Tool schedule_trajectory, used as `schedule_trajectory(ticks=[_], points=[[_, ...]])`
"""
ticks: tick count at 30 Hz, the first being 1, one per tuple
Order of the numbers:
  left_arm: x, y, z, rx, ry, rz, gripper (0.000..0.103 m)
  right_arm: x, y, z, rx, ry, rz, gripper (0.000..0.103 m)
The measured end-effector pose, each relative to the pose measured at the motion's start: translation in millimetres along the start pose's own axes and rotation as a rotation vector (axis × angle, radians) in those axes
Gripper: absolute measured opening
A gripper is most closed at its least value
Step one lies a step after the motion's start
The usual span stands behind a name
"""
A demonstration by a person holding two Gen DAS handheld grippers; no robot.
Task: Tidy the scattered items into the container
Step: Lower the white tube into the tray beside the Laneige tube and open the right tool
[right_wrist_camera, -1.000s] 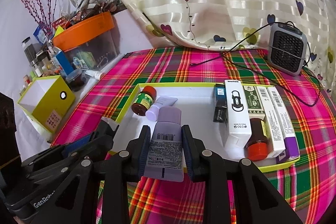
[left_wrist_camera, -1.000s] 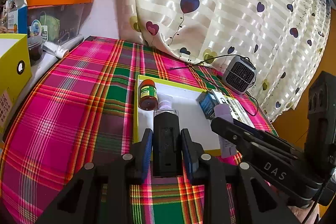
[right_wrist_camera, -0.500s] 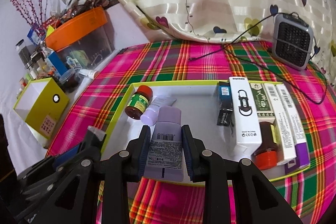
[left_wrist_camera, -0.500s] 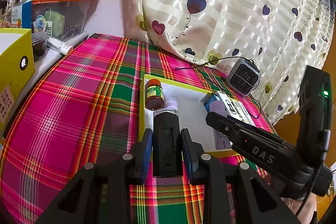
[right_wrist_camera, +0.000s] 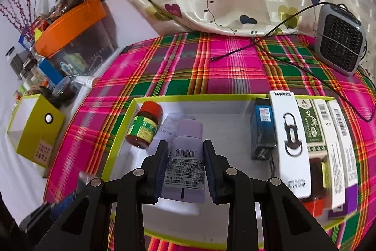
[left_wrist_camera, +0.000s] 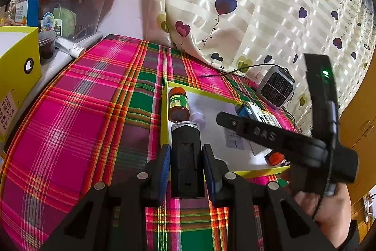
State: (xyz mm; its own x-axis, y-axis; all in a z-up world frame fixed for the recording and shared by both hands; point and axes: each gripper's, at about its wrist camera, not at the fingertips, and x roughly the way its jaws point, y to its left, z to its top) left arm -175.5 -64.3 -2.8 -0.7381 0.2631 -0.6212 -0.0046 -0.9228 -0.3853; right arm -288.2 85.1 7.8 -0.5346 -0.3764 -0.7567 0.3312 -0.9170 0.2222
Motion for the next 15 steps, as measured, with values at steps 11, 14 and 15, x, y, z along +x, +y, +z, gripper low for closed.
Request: schedule_trajectory(ticks=[11,14,15], points=[[2,1,0,-0.003,0.006,0.000,0.028,30,-4,23,0.030,0.045,-0.003,0.032],[3,1,-1,-0.003,0.009,0.001,0.028,29,-8,22,0.045,0.040,0.005,0.032],[3,1,-1,-0.002,0.009,0.002,0.028,27,-10,21,0.052,0.034,0.009,0.032]])
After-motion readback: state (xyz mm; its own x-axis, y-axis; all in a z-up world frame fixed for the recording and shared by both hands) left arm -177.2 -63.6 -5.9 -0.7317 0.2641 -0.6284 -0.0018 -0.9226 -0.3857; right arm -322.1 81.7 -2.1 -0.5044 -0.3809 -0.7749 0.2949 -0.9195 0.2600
